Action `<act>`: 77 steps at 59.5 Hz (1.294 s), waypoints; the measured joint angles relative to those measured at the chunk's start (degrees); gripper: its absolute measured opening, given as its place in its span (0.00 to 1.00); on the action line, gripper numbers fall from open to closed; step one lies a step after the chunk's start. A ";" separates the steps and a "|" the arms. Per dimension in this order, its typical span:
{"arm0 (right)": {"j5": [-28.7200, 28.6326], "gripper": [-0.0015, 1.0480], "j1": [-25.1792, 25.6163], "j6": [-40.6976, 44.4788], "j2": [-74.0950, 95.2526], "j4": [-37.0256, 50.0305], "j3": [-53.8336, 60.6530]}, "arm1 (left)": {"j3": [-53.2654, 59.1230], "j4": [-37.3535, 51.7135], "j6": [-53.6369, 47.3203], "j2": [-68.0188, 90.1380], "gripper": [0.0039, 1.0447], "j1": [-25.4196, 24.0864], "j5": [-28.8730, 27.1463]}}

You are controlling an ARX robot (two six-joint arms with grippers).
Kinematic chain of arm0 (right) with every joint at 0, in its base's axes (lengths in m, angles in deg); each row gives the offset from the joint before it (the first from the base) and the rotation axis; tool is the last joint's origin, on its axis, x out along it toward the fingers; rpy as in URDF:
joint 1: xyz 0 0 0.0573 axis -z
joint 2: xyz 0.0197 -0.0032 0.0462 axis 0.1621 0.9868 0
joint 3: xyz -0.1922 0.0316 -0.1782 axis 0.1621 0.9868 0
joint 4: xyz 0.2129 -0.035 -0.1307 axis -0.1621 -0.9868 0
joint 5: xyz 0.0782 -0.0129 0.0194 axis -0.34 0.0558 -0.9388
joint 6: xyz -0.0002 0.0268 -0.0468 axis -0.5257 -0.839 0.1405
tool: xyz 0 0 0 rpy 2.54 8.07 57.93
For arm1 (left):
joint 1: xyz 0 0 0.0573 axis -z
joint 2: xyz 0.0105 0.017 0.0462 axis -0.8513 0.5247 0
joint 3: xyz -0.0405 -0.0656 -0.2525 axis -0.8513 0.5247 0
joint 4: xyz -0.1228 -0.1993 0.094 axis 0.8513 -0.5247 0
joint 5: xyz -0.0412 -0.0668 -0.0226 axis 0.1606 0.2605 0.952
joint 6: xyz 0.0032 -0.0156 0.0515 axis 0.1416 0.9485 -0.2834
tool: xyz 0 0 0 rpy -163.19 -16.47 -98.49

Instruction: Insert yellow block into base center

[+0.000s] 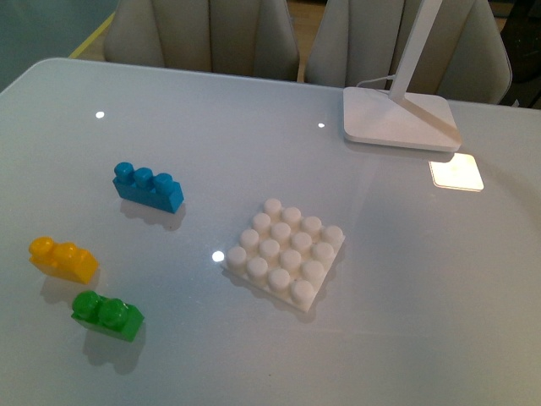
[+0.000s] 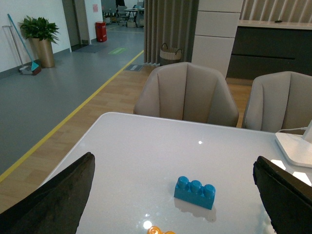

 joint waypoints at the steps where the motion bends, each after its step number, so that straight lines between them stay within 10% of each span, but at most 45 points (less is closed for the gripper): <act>1: -0.42 0.02 0.26 0.15 -0.94 -0.46 0.48 | 0.00 0.00 0.00 0.00 0.93 0.00 0.00; 32: -9.27 0.02 9.97 0.13 -27.32 -19.10 8.26 | 0.00 0.00 0.00 0.00 0.93 0.00 0.02; 77: -9.60 0.02 10.21 0.13 -55.84 -45.35 8.81 | 0.00 0.00 0.00 0.00 0.93 0.00 0.02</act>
